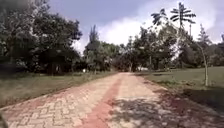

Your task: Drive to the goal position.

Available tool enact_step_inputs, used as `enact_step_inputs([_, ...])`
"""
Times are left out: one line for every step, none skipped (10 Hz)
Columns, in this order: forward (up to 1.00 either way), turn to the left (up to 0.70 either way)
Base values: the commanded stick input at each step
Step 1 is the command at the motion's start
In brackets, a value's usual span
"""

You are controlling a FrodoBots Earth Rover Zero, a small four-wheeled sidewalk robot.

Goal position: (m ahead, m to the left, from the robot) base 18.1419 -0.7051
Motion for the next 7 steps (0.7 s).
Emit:
enact_step_inputs([0.70,0.00])
enact_step_inputs([0.70,0.00])
enact_step_inputs([0.70,0.00])
enact_step_inputs([0.70,0.00])
enact_step_inputs([0.70,0.00])
enact_step_inputs([0.70,0.00])
enact_step_inputs([0.70,0.00])
